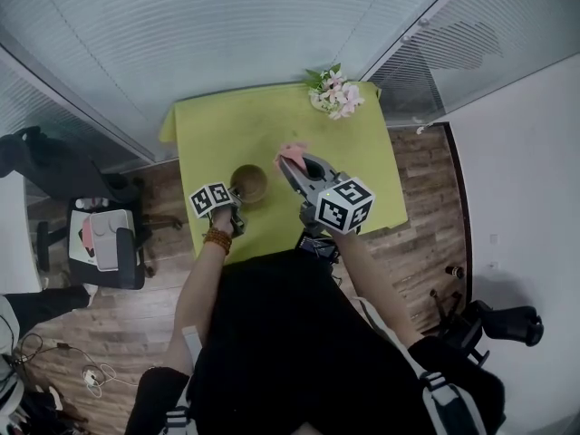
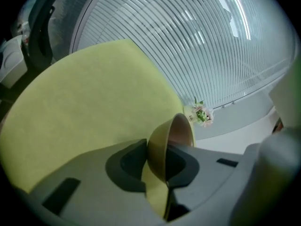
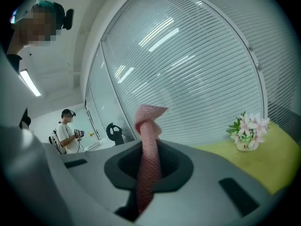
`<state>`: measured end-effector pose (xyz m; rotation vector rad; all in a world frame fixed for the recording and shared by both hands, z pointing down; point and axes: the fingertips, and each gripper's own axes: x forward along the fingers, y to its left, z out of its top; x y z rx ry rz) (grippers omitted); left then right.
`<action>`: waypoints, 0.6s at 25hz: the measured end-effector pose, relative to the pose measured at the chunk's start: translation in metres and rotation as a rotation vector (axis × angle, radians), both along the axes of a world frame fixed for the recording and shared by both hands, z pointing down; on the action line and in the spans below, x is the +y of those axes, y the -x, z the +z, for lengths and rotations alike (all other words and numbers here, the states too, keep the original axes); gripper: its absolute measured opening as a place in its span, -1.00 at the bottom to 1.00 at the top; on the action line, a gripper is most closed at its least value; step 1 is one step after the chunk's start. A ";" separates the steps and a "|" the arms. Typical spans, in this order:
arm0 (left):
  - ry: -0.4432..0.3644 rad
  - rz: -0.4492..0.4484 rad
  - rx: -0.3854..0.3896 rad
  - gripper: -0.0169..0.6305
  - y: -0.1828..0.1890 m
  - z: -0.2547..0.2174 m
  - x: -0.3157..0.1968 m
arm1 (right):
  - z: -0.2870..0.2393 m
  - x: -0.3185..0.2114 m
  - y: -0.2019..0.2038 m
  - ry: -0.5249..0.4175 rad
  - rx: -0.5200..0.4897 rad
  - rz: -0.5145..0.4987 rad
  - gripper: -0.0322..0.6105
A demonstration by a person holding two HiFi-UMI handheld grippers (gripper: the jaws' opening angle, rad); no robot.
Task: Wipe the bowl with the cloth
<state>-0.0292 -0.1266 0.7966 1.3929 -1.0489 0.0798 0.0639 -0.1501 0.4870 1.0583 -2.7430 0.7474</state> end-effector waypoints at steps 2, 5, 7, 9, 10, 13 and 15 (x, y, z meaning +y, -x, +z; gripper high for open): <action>0.011 -0.016 0.023 -0.81 0.002 0.003 0.002 | 0.000 -0.001 0.001 0.004 0.000 0.000 -0.86; 0.015 -0.036 0.031 -0.75 0.008 0.004 0.000 | 0.001 -0.003 0.002 0.006 -0.001 -0.002 -0.86; 0.007 -0.035 0.036 -0.56 0.012 0.002 0.000 | 0.001 -0.004 0.003 0.008 -0.003 -0.005 -0.86; 0.004 -0.041 0.057 -0.46 0.015 -0.001 0.002 | 0.002 -0.003 0.004 0.012 -0.004 -0.008 -0.86; 0.001 -0.042 0.067 -0.39 0.016 -0.003 0.004 | 0.002 -0.003 0.004 0.014 -0.004 -0.010 -0.86; -0.035 0.003 0.057 -0.20 0.021 -0.011 0.008 | 0.003 -0.001 0.008 0.017 -0.004 -0.019 -0.86; -0.066 0.038 0.016 -0.14 0.030 -0.016 0.011 | 0.003 0.000 0.011 0.015 -0.004 -0.026 -0.86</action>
